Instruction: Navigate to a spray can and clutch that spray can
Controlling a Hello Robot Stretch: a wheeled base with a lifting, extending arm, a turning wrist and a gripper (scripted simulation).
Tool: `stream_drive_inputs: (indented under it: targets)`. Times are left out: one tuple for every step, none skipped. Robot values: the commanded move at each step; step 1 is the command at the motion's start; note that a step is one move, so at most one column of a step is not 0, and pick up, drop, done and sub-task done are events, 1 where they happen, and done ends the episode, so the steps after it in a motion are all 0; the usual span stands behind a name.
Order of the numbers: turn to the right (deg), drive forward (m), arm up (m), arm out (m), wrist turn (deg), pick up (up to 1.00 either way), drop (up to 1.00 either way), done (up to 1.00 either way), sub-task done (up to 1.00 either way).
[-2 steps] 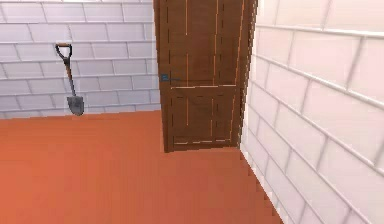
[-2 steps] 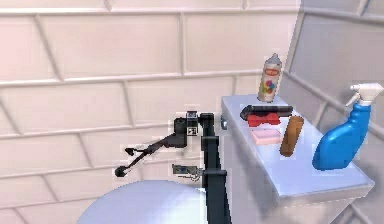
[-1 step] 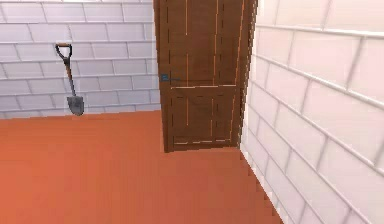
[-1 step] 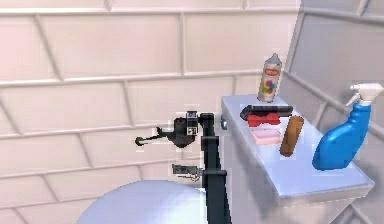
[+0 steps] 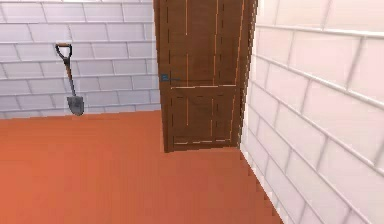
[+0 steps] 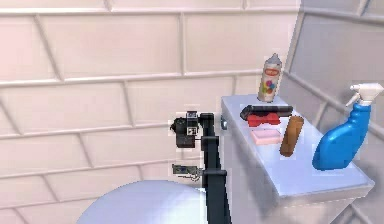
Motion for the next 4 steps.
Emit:
stream_drive_inputs:
  targets:
    - [0.0, 0.00, 0.00, 0.00, 12.0, 0.00, 0.00, 0.00, 0.00]
    - [0.0, 0.00, -0.30, 0.00, 0.0, 0.00, 0.00, 0.00, 0.00]
    - [0.0, 0.00, 0.00, 0.00, 0.0, 1.00, 0.00, 0.00, 0.00]
    - [0.0, 0.00, 0.10, 0.00, 0.0, 0.00, 0.00, 0.00, 0.00]
